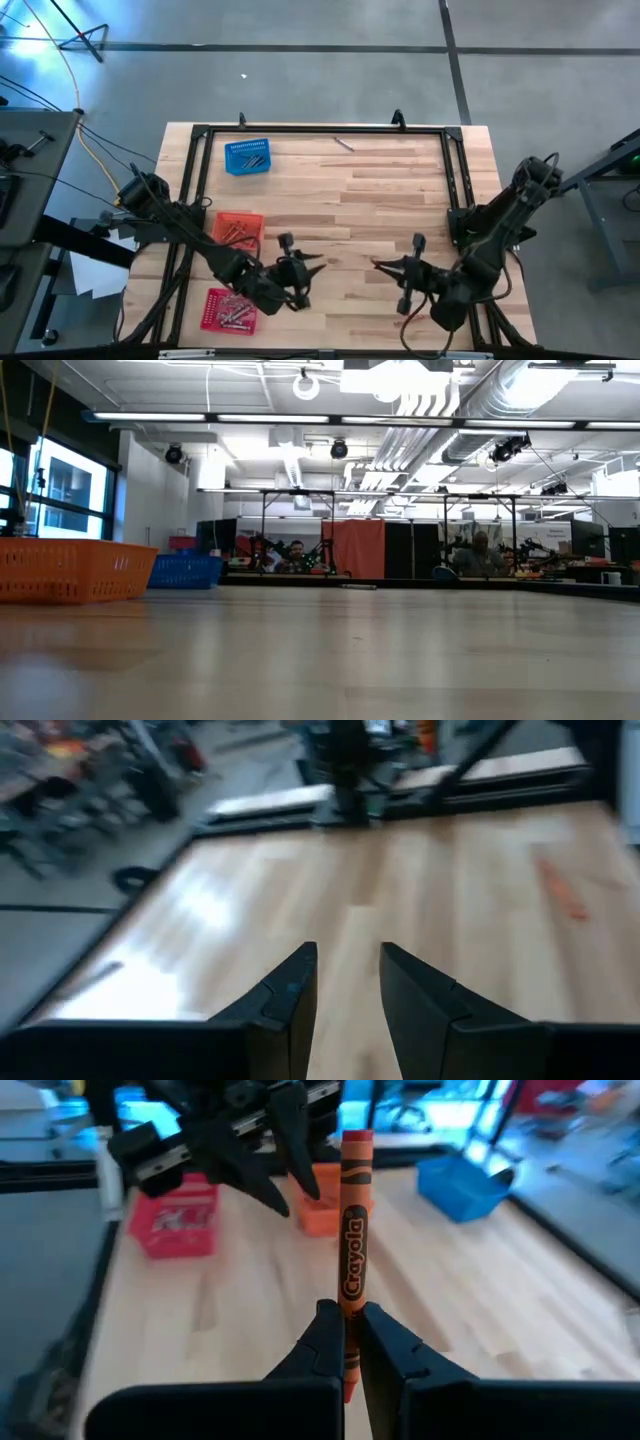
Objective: Sort crayons
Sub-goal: Put the orange crayon into the orange bin
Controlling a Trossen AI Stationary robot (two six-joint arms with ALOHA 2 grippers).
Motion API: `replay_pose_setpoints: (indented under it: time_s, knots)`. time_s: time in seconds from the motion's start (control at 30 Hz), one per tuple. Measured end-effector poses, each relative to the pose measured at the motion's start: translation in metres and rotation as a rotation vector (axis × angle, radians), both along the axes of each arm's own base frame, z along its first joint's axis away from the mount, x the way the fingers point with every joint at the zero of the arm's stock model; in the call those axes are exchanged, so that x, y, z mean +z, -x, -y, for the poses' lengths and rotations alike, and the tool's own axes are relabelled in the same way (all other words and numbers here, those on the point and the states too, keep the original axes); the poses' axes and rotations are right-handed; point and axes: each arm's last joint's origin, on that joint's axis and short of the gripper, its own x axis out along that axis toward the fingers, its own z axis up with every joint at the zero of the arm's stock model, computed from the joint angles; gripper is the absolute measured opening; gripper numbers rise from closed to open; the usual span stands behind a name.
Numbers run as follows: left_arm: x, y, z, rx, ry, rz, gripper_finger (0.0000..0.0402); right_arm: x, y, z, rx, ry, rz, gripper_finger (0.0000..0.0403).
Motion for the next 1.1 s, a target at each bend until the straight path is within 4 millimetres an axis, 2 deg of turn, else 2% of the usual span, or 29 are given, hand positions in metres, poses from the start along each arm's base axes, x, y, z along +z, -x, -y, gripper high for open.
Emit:
replay_pose_setpoints:
  time_s: [0.2, 0.33, 0.5, 0.7, 1.1]
  knots:
    - [0.003, -0.011, -0.018, 0.088, -0.024, 0.03, 0.0097, -0.007, -0.007, 0.0, -0.103, 0.076, 0.06, 0.0001]
    - [0.007, -0.021, -0.031, 0.112, 0.035, 0.076, 0.0097, -0.015, -0.013, -0.001, -0.166, 0.103, 0.09, 0.0001]
    - [0.017, -0.036, -0.04, -0.047, 0.139, 0.139, 0.0097, -0.022, -0.02, -0.001, -0.207, 0.14, 0.098, 0.0]
    - [0.034, -0.042, -0.035, -0.294, 0.196, 0.254, 0.0097, -0.025, -0.022, 0.0, -0.217, 0.151, 0.094, 0.0]
    - [0.038, -0.044, -0.034, -0.394, 0.171, 0.276, 0.0098, -0.023, -0.023, -0.001, -0.216, 0.138, 0.109, 0.0]
